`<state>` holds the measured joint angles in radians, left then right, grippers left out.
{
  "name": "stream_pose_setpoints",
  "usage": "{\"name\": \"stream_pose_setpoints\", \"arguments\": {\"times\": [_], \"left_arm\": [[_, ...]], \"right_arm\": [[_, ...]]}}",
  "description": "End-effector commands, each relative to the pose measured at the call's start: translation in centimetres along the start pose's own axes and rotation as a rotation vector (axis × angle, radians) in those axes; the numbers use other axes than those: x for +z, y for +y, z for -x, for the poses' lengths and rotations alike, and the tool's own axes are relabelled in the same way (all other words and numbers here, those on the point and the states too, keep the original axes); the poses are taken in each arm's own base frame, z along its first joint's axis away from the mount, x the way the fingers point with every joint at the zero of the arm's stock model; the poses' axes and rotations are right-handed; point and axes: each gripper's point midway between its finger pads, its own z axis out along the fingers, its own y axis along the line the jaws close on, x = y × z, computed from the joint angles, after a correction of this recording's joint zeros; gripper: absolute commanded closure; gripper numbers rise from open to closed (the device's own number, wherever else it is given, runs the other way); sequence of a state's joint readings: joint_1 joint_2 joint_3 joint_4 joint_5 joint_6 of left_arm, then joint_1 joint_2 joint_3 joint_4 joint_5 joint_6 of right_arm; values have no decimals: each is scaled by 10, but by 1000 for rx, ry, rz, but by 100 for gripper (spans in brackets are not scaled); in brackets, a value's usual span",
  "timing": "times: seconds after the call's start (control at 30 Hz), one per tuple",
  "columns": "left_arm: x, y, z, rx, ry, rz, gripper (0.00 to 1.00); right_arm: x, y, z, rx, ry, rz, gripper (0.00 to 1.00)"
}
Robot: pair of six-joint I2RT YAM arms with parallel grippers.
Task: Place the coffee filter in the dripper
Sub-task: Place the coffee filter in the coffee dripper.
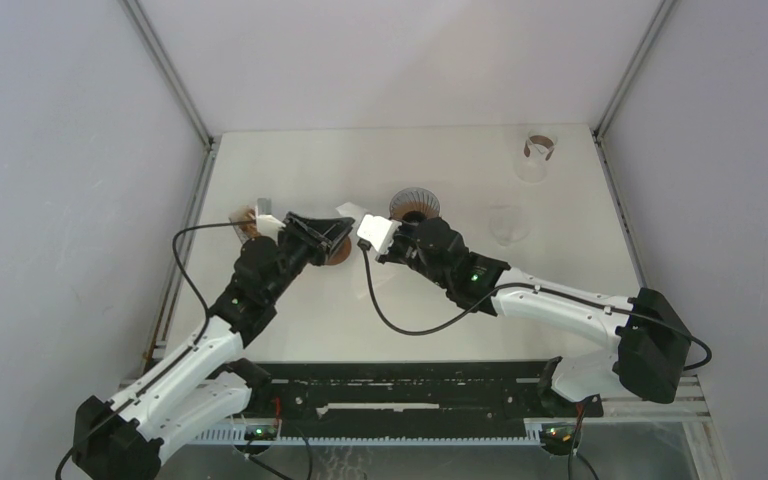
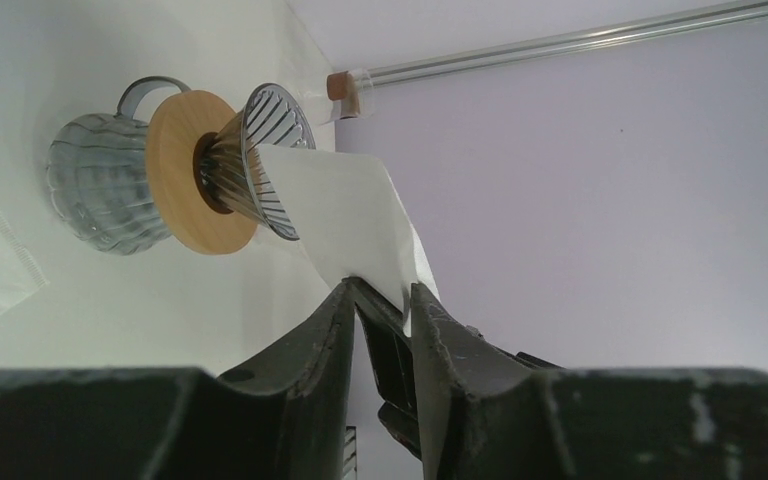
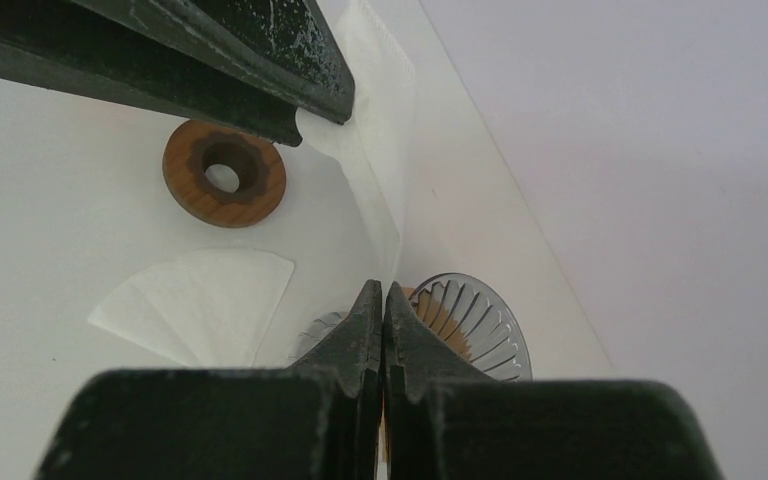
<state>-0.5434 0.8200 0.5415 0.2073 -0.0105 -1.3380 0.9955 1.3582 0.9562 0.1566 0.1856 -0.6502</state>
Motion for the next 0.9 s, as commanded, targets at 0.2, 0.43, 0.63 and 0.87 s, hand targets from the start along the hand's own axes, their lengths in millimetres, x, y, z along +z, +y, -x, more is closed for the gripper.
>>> {"name": "stream_pose_setpoints", "arguments": {"times": [0.2, 0.43, 0.63, 0.87], "left_arm": [[-1, -24, -2, 3, 21, -62, 69], [1, -24, -2, -2, 27, -63, 69], [-1, -27, 1, -8, 8, -73, 68], [-3, -27, 3, -24, -5, -83, 67]], "right_arm": [[-3, -7, 15, -5, -41, -34, 100], [-2, -3, 17, -27, -45, -33, 100], [1, 0, 13, -59, -21, -40, 100], [3, 5, 12, -74, -17, -29, 100]]}}
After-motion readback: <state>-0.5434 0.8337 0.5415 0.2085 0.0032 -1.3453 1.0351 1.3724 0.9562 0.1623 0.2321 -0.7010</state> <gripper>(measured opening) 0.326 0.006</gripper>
